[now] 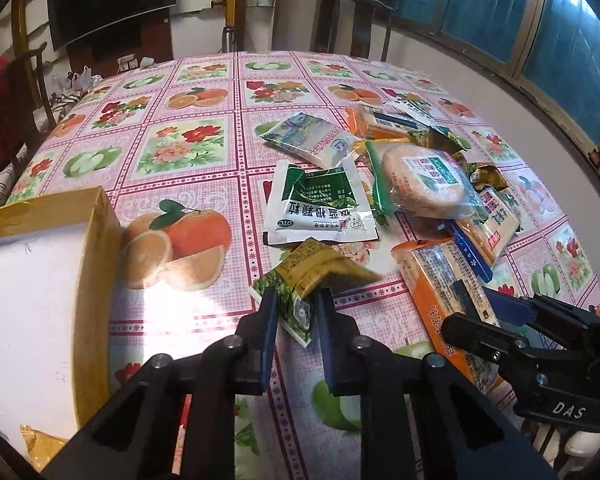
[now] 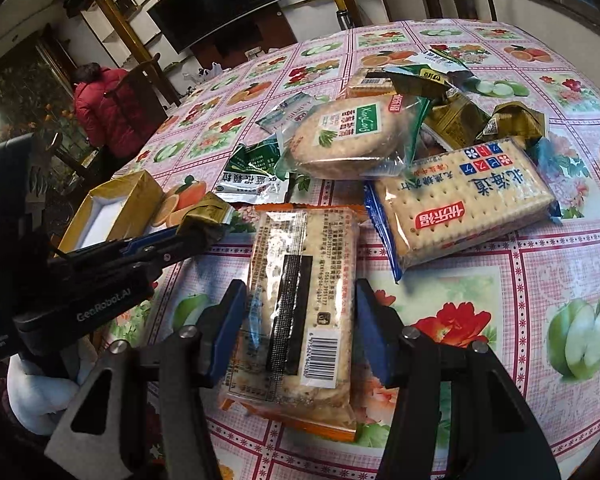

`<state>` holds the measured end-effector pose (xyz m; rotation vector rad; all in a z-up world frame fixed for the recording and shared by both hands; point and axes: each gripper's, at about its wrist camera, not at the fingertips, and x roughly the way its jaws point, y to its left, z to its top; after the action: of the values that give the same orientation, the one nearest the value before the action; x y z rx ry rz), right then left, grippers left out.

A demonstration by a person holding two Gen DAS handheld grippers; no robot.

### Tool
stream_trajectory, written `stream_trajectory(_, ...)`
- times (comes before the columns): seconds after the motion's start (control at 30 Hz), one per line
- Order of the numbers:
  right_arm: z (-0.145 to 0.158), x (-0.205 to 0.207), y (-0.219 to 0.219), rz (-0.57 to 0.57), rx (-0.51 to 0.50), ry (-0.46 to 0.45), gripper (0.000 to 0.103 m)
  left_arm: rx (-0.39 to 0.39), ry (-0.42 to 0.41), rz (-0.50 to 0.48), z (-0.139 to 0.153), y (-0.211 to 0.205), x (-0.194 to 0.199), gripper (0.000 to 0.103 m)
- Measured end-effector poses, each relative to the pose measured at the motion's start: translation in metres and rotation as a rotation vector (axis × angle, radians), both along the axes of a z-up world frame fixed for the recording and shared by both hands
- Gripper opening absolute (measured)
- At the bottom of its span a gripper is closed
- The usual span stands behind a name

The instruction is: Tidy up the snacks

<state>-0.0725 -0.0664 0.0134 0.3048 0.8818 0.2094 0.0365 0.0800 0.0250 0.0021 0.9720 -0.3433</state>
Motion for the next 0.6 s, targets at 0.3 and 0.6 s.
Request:
stream_trajectory(0.3, 0.000, -0.003, -0.002, -0.010, 0.026, 0.006, 0.056, 0.175, -0.098, -0.157, 0.008, -0.022, -0.011, 0.072)
stream_trajectory(0.6, -0.001, 0.000, -0.009, -0.006, 0.064, 0.010, 0.056, 0.178, -0.036, -0.230, -0.015, -0.043, 0.019, 0.052)
